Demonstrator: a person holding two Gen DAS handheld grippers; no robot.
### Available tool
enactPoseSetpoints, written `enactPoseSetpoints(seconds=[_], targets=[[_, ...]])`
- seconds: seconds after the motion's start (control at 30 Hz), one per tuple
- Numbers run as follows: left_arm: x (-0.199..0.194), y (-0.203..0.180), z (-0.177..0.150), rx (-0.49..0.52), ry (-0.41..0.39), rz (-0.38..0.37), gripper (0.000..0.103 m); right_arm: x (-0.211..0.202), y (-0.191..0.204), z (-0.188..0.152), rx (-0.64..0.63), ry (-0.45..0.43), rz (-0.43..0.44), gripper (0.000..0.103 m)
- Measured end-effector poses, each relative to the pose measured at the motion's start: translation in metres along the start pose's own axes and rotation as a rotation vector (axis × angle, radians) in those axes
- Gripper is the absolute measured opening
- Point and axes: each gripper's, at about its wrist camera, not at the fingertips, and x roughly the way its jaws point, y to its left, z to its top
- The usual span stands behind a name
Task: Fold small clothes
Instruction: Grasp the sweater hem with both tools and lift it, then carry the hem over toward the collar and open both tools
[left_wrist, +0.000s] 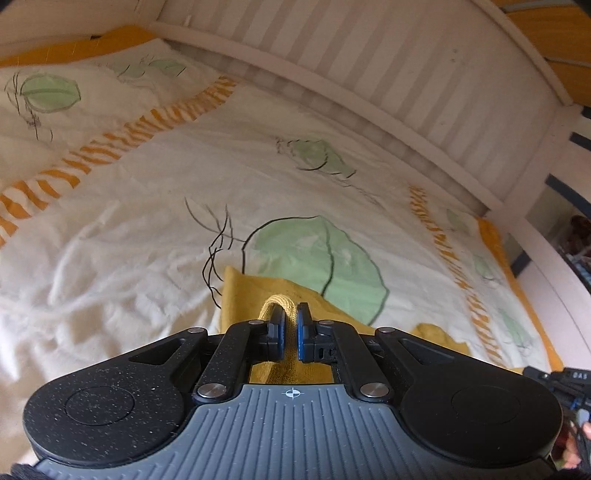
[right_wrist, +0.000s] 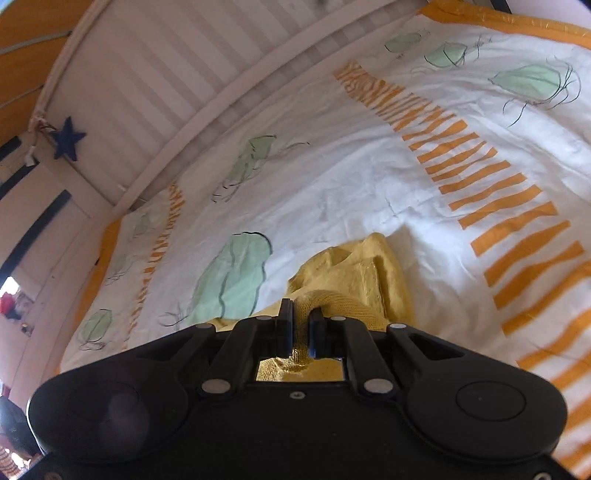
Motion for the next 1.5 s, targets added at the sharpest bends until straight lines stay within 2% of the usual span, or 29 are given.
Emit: enactPoseSetpoints(seconds=[0.23, 0.47, 0.57, 0.63, 0.67, 0.7, 0.73, 0.77, 0.8, 0.87, 0.97, 1.1, 1.2, 1.33, 1.5], targets=[[0.045, 0.017, 0.0, -0.039, 0.048, 0.045, 0.006, 0.044, -0.013, 0.003, -0.001, 0.029, -0.048, 0.016], [0.069, 0.025, -0.002, -0.044, 0.066, 0.072, 0.006, 0.071, -0.025, 0.003, 0.002, 0.027, -0.056, 0.017], [0.078, 0.028, -0.003, -0.034, 0.072, 0.083, 0.007, 0.079, -0.028, 0.002, 0.003, 0.03, -0.06, 0.021], [0.08, 0.029, -0.003, -0.018, 0.06, 0.102, 0.014, 0.083, -0.028, 0.001, -0.012, 0.034, -0.065, 0.022], [0.078, 0.028, -0.003, -0.003, 0.046, 0.124, 0.032, 0.084, -0.028, 0.001, -0.022, 0.035, -0.07, 0.029], [0.075, 0.028, -0.002, 0.012, 0.019, 0.145, 0.046, 0.084, -0.027, 0.0, -0.031, 0.032, -0.072, 0.047], [0.072, 0.027, -0.001, 0.021, -0.004, 0.155, 0.048, 0.084, -0.027, 0.0, -0.039, 0.025, -0.076, 0.056], [0.068, 0.024, 0.001, 0.03, -0.025, 0.162, 0.048, 0.082, -0.025, 0.0, -0.046, 0.01, -0.087, 0.073], [0.064, 0.021, 0.003, 0.041, -0.032, 0.162, 0.048, 0.08, -0.023, 0.0, -0.053, -0.009, -0.098, 0.077], [0.057, 0.01, 0.005, 0.081, -0.04, 0.137, 0.049, 0.074, -0.018, 0.002, -0.076, -0.034, -0.109, 0.077], [0.052, -0.015, -0.002, 0.201, -0.023, 0.094, 0.051, 0.067, -0.007, 0.003, -0.132, -0.045, -0.11, 0.077], [0.054, -0.048, -0.028, 0.406, 0.085, 0.01, 0.05, 0.063, 0.012, -0.006, -0.262, -0.012, -0.123, 0.077], [0.056, -0.063, -0.048, 0.503, 0.167, -0.052, 0.05, 0.061, 0.027, -0.019, -0.381, 0.03, -0.136, 0.077], [0.06, -0.067, -0.065, 0.57, 0.261, -0.082, 0.05, 0.062, 0.036, -0.036, -0.474, 0.1, -0.133, 0.077], [0.076, -0.053, -0.067, 0.508, 0.284, -0.038, 0.05, 0.076, 0.038, -0.049, -0.537, 0.182, -0.163, 0.076]])
